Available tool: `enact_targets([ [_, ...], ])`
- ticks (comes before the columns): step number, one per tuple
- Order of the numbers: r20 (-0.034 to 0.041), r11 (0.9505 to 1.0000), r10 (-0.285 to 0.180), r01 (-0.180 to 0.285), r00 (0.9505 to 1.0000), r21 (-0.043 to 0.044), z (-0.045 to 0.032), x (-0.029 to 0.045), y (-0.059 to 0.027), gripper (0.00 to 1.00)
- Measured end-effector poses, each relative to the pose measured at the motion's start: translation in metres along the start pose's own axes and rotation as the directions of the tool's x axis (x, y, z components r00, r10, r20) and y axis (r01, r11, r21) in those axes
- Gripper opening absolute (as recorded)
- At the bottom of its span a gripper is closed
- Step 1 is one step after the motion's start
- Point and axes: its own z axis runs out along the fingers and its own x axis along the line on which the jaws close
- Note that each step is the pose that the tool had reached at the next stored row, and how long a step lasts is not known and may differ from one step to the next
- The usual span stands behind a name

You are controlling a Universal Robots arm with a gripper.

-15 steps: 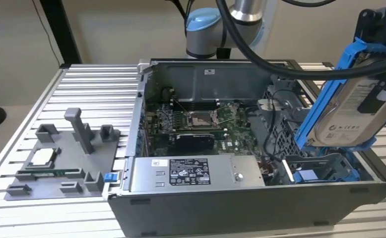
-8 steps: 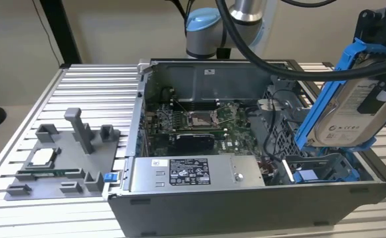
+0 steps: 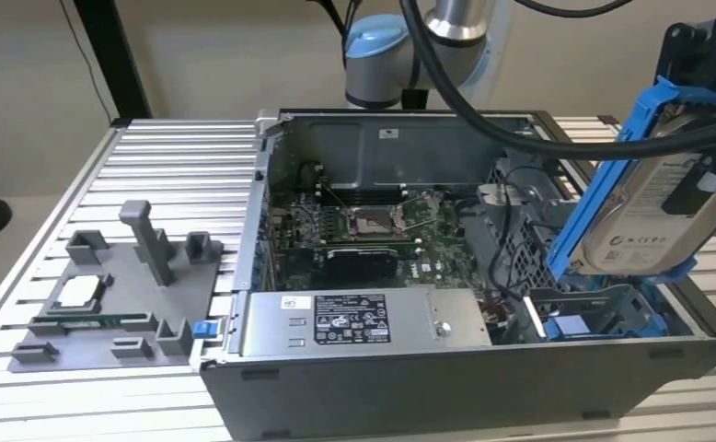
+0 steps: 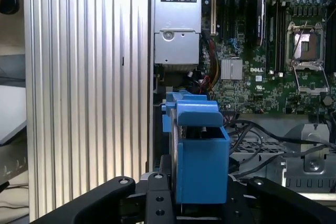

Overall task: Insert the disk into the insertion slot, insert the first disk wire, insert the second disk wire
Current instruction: 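Insert the disk into the insertion slot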

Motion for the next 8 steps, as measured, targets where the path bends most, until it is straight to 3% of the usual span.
enact_targets([
  [8, 0.0, 1.0, 0.0, 0.0, 1.0, 0.0, 0.0073, 0.0, -0.0014, 0.0],
])
